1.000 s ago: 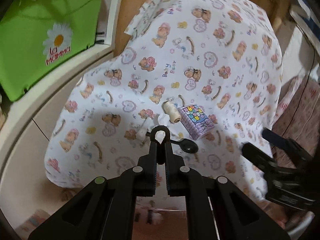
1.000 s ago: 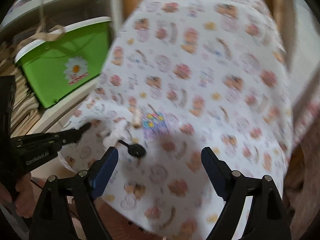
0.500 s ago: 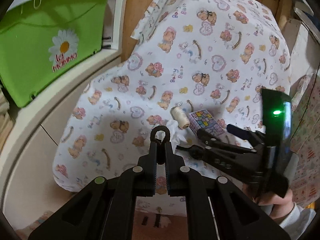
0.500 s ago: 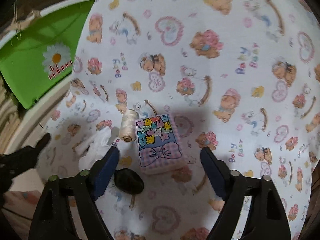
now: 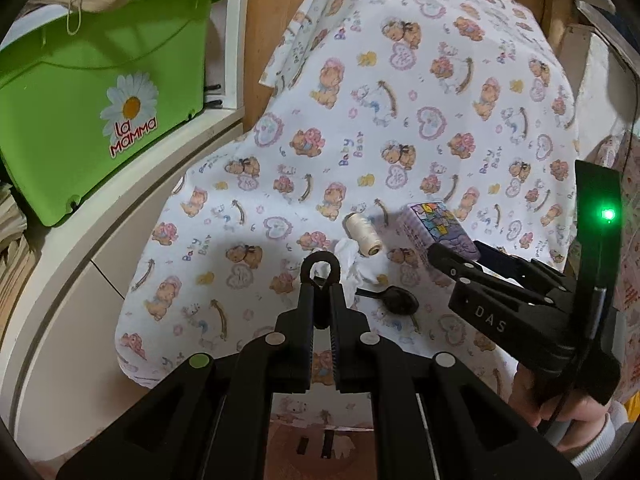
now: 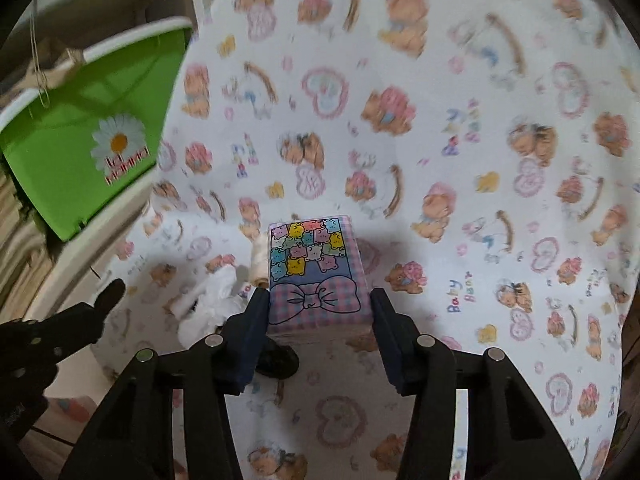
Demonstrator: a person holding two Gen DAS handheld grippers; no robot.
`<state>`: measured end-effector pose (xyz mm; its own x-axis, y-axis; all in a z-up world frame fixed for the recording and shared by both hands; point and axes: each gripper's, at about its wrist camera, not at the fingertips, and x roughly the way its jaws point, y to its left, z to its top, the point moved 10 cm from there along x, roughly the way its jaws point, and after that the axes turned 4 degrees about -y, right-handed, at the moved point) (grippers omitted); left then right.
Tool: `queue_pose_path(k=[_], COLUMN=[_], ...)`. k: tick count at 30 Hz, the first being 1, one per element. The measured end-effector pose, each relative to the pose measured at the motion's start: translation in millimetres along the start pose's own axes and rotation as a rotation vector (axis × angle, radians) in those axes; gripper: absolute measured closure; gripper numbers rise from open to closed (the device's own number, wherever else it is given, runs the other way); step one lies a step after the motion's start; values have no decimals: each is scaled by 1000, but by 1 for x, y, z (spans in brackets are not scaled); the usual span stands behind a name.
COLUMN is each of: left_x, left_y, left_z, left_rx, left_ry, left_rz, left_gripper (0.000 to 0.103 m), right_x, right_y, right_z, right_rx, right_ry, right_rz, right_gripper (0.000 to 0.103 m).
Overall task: Collect trash
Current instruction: 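Carry the held box down to the pink basket with the right tool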
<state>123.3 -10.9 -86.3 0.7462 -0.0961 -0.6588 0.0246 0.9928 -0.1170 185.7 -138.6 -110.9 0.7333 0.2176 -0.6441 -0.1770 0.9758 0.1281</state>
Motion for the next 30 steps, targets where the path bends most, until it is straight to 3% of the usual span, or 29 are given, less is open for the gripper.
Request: queue_pose_path(k=[9,13,18,21,23,27,30], left_x=[-10,-20,-47,-67,-76,-79,-69], left_y=[-10,-14,-19,-28,-28,-18,-10], left_z=[-10,-9,-10,-15,-21,-37,-45], left_rx=[31,67,133,177,150,200,203], left_ry=[3,-26,-84,-88,-66,-68,-37], left_rz=[-1,14,13,-59,-105,-29,8], left_gripper=[96,96,96,96,96,96,96], right_x=[-58,-105,-151,-173,-184,-179,-158], right_y=[0,18,37,39,35,26,20], right_z=[6,5,-2,-13,-24,-50,-74], right_rx=[-45,-25,-68,-66,-47,-46,-22], right_ry=[-76,-102,-122,-119,-115,-76,40], right_rz=[-33,33,58,75,83,68,68], right_gripper=[50,50,50,50,50,50,50])
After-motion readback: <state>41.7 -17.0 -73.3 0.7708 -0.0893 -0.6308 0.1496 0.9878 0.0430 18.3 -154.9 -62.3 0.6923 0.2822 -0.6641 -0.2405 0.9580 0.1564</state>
